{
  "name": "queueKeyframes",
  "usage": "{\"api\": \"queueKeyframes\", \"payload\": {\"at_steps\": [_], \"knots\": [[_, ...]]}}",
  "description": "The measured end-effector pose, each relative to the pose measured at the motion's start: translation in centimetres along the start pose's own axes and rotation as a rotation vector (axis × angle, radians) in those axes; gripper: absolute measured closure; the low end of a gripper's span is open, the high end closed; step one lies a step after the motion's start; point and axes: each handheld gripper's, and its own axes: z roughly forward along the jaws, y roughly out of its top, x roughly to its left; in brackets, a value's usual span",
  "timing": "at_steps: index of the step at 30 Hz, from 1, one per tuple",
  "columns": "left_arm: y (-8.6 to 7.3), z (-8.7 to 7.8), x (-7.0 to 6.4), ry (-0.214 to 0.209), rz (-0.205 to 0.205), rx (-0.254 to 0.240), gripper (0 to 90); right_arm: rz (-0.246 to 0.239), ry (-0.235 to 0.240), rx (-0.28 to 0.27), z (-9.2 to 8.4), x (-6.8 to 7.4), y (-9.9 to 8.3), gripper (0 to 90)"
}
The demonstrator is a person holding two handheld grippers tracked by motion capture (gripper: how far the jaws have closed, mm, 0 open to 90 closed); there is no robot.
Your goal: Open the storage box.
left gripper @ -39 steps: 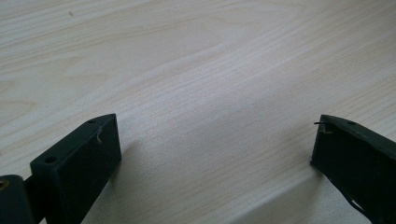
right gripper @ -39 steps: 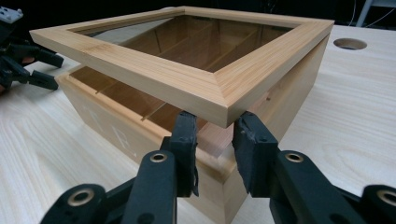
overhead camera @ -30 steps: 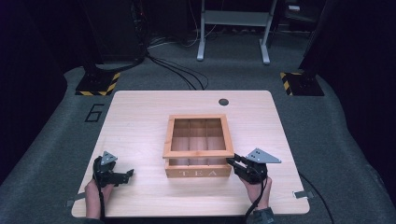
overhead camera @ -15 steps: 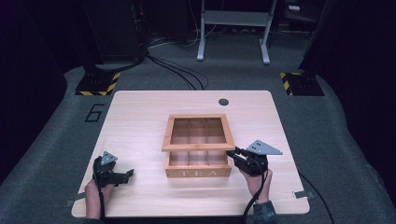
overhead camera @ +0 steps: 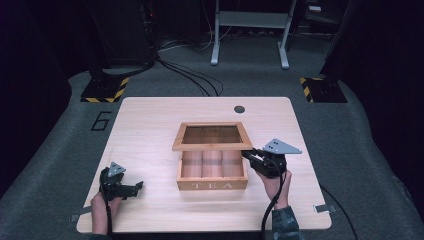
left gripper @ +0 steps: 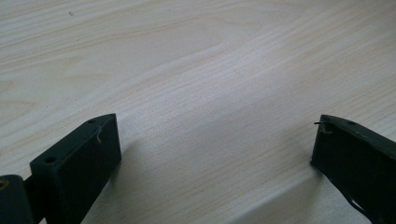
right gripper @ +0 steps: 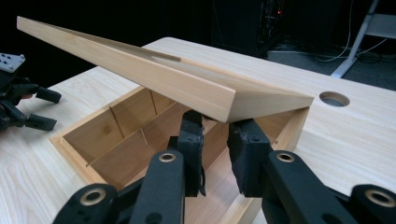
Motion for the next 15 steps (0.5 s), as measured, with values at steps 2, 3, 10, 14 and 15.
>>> {"api": "queueKeyframes", "payload": {"at_steps": [2,3,10,14,15], "knots": [[0.0,0.0,0.0,0.000,0.000,0.001,1.1,-0.004,0.003,-0.005,0.0,-0.2,0.5,75.1],[0.0,0.0,0.0,0.000,0.000,0.001,1.1,-0.004,0.003,-0.005,0.0,-0.2,0.5,75.1],[0.0,0.0,0.0,0.000,0.000,0.001,1.1,-0.020,-0.005,-0.013,0.4,-0.7,2.1,75.3],[0.0,0.0,0.0,-0.001,0.000,0.001,1.1,-0.024,-0.008,-0.020,0.6,-1.1,3.2,78.0],[0.0,0.0,0.0,0.000,0.000,0.000,1.1,-0.024,-0.008,-0.020,0.6,-1.1,3.2,78.0]]}}
